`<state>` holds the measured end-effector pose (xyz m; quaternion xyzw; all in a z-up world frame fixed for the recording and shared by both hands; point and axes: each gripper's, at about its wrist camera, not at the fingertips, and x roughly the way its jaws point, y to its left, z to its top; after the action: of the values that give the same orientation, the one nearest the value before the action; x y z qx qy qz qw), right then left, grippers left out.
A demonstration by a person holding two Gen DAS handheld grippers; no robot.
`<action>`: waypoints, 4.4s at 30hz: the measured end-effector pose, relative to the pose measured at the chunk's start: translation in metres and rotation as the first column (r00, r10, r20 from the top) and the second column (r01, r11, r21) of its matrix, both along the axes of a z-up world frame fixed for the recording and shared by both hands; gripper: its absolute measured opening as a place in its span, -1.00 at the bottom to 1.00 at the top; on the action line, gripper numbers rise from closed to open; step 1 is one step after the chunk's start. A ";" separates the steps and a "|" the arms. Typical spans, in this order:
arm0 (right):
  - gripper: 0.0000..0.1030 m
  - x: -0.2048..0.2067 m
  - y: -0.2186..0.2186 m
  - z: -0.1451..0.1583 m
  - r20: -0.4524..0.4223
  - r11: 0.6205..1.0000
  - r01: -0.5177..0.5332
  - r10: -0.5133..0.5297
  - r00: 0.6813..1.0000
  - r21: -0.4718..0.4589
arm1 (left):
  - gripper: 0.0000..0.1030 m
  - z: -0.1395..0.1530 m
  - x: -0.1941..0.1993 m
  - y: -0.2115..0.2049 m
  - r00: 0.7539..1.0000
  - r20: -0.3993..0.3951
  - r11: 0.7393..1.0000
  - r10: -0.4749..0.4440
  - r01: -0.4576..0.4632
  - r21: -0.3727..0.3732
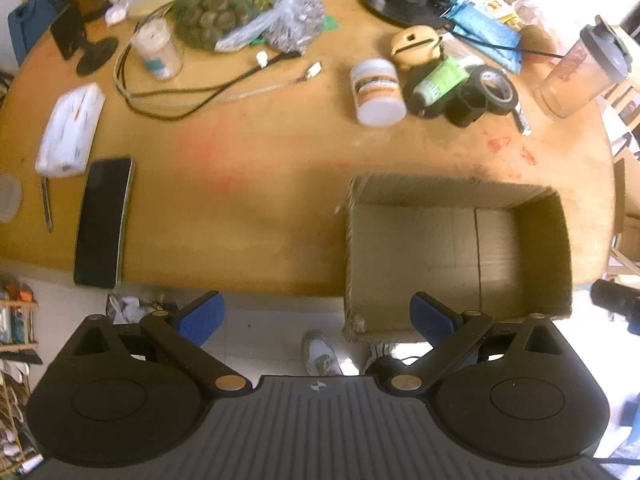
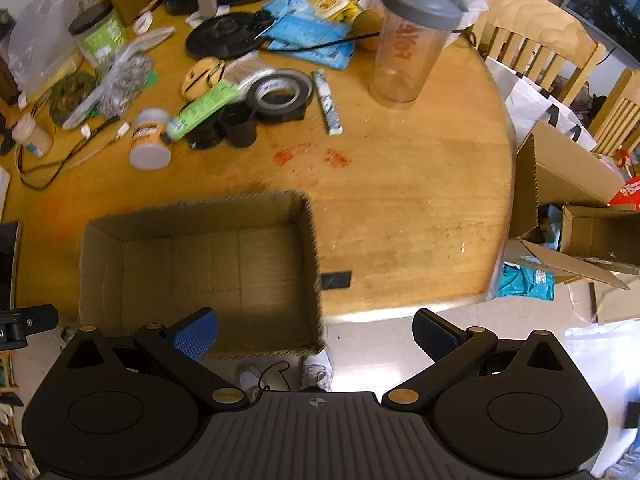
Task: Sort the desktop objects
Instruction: 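Move the right tool over the marble-patterned strip on the table, then close the right tool on the marble-patterned strip and lift it, then carry the strip with the right tool while the left tool approaches the green tube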
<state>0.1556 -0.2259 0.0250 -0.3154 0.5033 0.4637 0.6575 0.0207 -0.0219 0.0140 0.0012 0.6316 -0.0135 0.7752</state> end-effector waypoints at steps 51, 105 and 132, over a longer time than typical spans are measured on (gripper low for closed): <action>0.81 0.103 0.138 -0.101 0.100 0.916 -0.258 0.238 0.966 0.307 | 1.00 0.021 0.020 0.022 0.936 0.257 0.957 0.241 -0.185 -0.224; -0.12 0.107 0.133 -0.142 0.054 0.923 -0.274 0.269 0.962 0.271 | 1.00 0.012 0.009 0.022 0.934 0.190 0.926 0.303 -0.242 -0.290; -0.67 0.138 0.111 -0.112 -0.057 0.916 -0.174 0.208 0.977 0.361 | 1.00 0.011 0.013 0.023 0.923 0.202 0.921 0.328 -0.265 -0.284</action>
<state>0.2931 -0.1147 -0.0867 -0.2175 0.4088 0.6227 0.6307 0.0338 0.0009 0.0255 -0.1917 0.5168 0.0253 0.8340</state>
